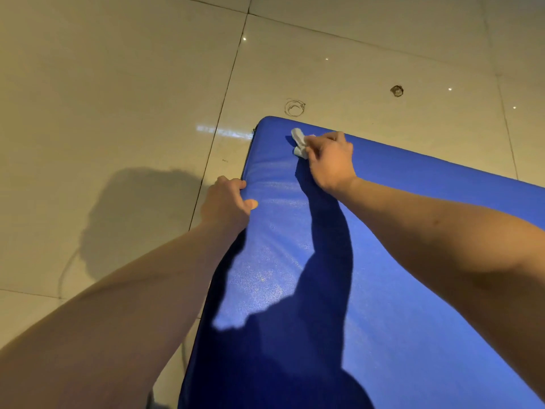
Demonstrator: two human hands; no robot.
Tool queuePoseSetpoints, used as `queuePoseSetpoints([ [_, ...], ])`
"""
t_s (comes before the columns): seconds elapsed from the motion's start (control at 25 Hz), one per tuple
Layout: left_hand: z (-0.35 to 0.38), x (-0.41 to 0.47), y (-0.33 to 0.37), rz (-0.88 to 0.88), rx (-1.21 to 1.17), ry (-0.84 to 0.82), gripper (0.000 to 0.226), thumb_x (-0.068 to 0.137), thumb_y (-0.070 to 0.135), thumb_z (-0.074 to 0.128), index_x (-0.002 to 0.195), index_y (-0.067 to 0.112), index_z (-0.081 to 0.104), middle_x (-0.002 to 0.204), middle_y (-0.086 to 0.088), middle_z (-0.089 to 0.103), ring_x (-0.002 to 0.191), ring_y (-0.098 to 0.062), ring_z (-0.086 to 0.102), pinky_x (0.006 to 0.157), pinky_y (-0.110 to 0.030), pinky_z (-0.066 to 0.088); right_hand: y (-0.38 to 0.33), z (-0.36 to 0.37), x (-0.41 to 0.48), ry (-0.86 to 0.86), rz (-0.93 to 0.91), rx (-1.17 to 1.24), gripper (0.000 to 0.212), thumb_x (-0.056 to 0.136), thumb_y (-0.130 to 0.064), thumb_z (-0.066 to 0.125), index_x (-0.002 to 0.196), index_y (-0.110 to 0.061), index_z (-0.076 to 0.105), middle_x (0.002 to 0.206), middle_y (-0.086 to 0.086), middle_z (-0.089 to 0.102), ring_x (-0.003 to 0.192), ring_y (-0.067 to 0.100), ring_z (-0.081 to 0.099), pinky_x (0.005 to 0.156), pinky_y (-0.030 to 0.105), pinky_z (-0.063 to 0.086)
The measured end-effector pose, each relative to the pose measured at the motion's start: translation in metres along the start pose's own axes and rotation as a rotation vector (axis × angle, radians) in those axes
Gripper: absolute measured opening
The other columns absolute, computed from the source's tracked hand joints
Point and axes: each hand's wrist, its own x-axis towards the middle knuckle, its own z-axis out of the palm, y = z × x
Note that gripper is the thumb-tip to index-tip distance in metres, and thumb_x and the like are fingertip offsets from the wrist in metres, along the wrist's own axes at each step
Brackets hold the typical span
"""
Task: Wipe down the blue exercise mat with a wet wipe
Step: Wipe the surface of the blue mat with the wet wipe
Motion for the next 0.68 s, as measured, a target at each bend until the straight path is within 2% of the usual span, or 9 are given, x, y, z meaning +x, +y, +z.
queuePoseSetpoints([
  [0.08,0.0,-0.001,0.001,0.0,0.001,-0.003,0.057,0.084,0.03,0.076,0.136,0.015,0.06,0.118,-0.012,0.061,0.108,-0.031,0.061,0.092,-0.049,0.054,-0.009,-0.001,0.003,0.0,0.155,0.308,0.028,0.1,-0.021,0.041,0.115,-0.018,0.065,0.107,0.003,0.065,0.103,0.021,0.058,0.086,0.029,0.046],
  [0.12,-0.001,-0.001,0.002,0.001,0.007,0.002,0.056,0.084,0.029,0.076,0.136,0.015,0.06,0.117,-0.012,0.062,0.107,-0.031,0.061,0.091,-0.049,0.054,-0.014,-0.001,0.006,-0.021,0.192,0.356,0.025,0.1,-0.017,0.041,0.115,-0.014,0.06,0.105,0.003,0.064,0.096,0.021,0.059,0.079,0.03,0.046],
  [0.24,-0.001,-0.002,0.005,0.007,0.039,0.019,0.055,0.084,0.03,0.077,0.135,0.015,0.061,0.118,-0.01,0.062,0.108,-0.03,0.061,0.091,-0.048,0.054,-0.025,-0.001,0.012,-0.034,0.242,0.11,0.021,0.098,-0.014,0.044,0.118,-0.008,0.048,0.106,0.007,0.055,0.092,0.027,0.054,0.069,0.036,0.043],
  [0.32,-0.001,-0.001,0.005,0.006,0.05,0.017,0.055,0.084,0.03,0.077,0.135,0.015,0.061,0.119,-0.009,0.062,0.109,-0.029,0.061,0.092,-0.048,0.054,-0.024,0.003,0.017,0.015,0.251,-0.109,0.022,0.096,-0.01,0.05,0.117,-0.008,0.052,0.116,0.012,0.049,0.101,0.03,0.049,0.069,0.038,0.046],
  [0.36,0.0,0.0,0.005,0.003,0.053,0.014,0.055,0.084,0.03,0.077,0.135,0.015,0.061,0.119,-0.008,0.061,0.109,-0.029,0.061,0.092,-0.048,0.054,-0.024,0.005,0.019,0.03,0.243,-0.136,0.02,0.095,-0.009,0.052,0.114,-0.007,0.055,0.12,0.013,0.046,0.102,0.03,0.049,0.07,0.038,0.047],
  [0.44,-0.001,0.0,0.004,0.002,0.062,0.016,0.055,0.084,0.031,0.077,0.135,0.016,0.061,0.119,-0.008,0.061,0.11,-0.028,0.061,0.092,-0.047,0.054,-0.028,0.014,0.022,0.027,0.246,-0.095,0.017,0.094,-0.014,0.053,0.108,-0.007,0.06,0.12,0.013,0.048,0.1,0.03,0.052,0.073,0.037,0.046],
  [0.56,-0.001,0.001,0.005,0.003,0.07,0.022,0.055,0.085,0.03,0.078,0.135,0.016,0.06,0.121,-0.007,0.061,0.111,-0.028,0.061,0.093,-0.047,0.054,-0.034,0.029,0.016,0.001,0.201,-0.113,0.024,0.1,-0.032,0.047,0.093,-0.014,0.061,0.105,0.011,0.052,0.096,0.025,0.049,0.078,0.032,0.043],
  [0.6,-0.001,0.001,0.005,0.0,0.068,0.02,0.055,0.085,0.03,0.078,0.135,0.016,0.06,0.121,-0.007,0.062,0.111,-0.027,0.061,0.093,-0.047,0.054,-0.035,0.033,0.013,0.011,0.16,-0.095,0.024,0.101,-0.03,0.048,0.089,-0.015,0.062,0.103,0.011,0.052,0.094,0.025,0.05,0.077,0.031,0.042],
  [0.68,-0.001,0.001,0.005,-0.013,0.081,0.017,0.052,0.087,0.03,0.077,0.135,0.018,0.059,0.122,-0.006,0.061,0.113,-0.026,0.06,0.094,-0.046,0.053,-0.045,0.038,0.015,0.052,0.117,0.052,0.017,0.1,-0.018,0.053,0.096,-0.01,0.068,0.108,0.012,0.055,0.093,0.026,0.056,0.078,0.03,0.045],
])
